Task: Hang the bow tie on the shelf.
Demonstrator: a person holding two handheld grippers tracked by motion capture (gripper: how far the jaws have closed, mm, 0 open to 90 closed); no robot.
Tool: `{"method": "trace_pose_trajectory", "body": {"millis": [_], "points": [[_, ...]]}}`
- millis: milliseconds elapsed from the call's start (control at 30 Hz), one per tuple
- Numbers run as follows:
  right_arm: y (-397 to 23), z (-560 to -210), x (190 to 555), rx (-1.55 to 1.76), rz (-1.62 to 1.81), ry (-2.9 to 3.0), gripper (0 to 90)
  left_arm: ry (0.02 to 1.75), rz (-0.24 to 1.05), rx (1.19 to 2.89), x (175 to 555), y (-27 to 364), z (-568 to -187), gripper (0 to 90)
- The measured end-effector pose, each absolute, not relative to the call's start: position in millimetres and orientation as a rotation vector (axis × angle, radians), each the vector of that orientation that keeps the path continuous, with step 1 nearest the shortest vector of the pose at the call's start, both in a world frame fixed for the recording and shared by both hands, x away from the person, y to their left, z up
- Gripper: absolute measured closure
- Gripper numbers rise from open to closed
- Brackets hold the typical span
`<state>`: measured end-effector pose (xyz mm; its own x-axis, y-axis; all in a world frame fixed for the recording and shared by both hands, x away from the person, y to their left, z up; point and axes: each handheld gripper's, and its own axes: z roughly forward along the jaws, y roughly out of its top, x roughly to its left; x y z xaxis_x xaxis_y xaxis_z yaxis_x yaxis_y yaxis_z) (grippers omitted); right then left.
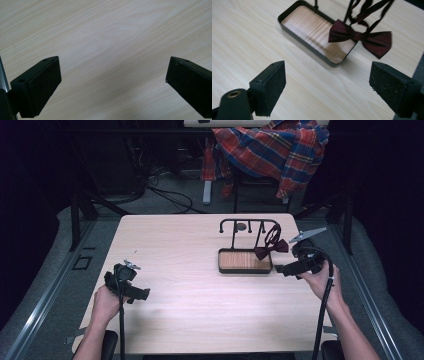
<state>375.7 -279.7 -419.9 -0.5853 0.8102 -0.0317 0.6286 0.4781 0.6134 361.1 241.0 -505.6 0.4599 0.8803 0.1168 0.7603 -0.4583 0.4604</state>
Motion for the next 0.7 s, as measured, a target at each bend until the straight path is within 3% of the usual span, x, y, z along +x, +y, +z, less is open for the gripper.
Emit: {"method": "trace_pose_trajectory", "body": {"millis": [233,700], "points": [[-271.0,-443.3,353.0,1.172,0.774,2.467,10.1,1.387,0.489,2.369,360.2,239.4,-505.9,0.1],[-264.2,-482.1,316.0,1.144,0.659,2.576,12.6,1.370,0.494,2.389,361.0,237.0,-505.8,0.1]]}}
